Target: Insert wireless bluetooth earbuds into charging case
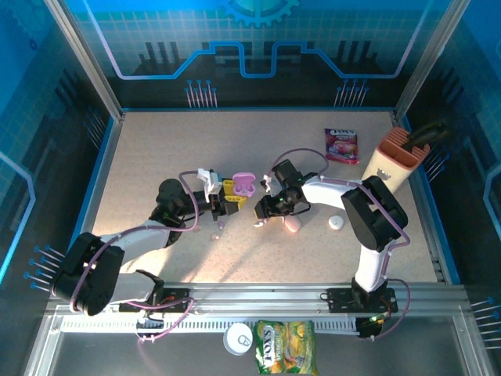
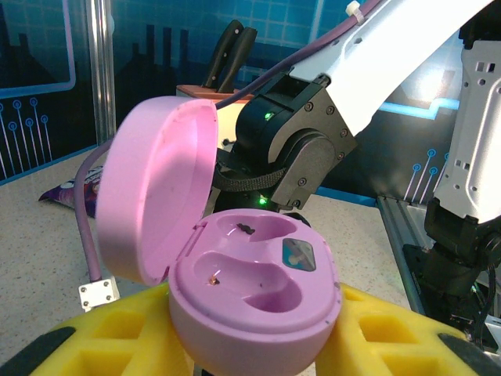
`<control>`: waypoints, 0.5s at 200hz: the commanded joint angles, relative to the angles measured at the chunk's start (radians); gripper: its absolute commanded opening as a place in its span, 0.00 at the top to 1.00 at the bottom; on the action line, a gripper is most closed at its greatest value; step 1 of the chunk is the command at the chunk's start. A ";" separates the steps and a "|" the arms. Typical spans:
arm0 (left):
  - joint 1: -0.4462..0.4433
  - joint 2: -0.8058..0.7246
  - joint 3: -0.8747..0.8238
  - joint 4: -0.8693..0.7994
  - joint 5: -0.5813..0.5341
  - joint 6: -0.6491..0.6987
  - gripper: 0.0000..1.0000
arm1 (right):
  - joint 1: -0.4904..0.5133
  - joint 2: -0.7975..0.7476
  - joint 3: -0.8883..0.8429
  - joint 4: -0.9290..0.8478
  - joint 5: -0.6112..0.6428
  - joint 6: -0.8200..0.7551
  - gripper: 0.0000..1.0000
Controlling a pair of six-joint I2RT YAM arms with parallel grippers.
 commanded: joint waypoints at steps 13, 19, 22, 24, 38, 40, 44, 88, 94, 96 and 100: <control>0.008 -0.003 0.004 0.008 0.005 0.009 0.61 | 0.010 -0.012 -0.012 -0.038 -0.033 -0.019 0.60; 0.008 -0.001 0.005 0.008 0.007 0.009 0.61 | 0.010 -0.014 -0.016 -0.033 -0.038 -0.017 0.61; 0.009 0.000 0.004 0.010 0.007 0.009 0.61 | 0.010 -0.013 -0.017 -0.031 -0.042 -0.015 0.61; 0.008 0.000 0.006 0.010 0.007 0.010 0.61 | 0.010 -0.015 -0.018 -0.029 -0.044 -0.014 0.62; 0.008 0.004 0.006 0.014 0.009 0.008 0.61 | 0.010 -0.009 -0.022 -0.018 -0.061 -0.009 0.63; 0.009 0.004 0.005 0.014 0.008 0.008 0.61 | 0.010 -0.009 -0.022 -0.017 -0.062 -0.009 0.63; 0.008 0.005 0.006 0.014 0.009 0.008 0.61 | 0.010 -0.006 -0.021 -0.016 -0.065 -0.008 0.63; 0.008 0.004 0.006 0.009 0.009 0.011 0.61 | 0.010 0.005 -0.018 -0.028 -0.072 -0.013 0.69; 0.007 0.004 0.005 0.007 0.009 0.013 0.61 | 0.009 0.006 -0.019 -0.033 -0.073 -0.016 0.69; 0.007 0.004 0.005 0.007 0.009 0.013 0.61 | 0.009 0.005 -0.019 -0.034 -0.073 -0.015 0.69; 0.007 0.004 0.006 0.005 0.008 0.014 0.61 | 0.009 0.006 -0.017 -0.037 -0.075 -0.016 0.70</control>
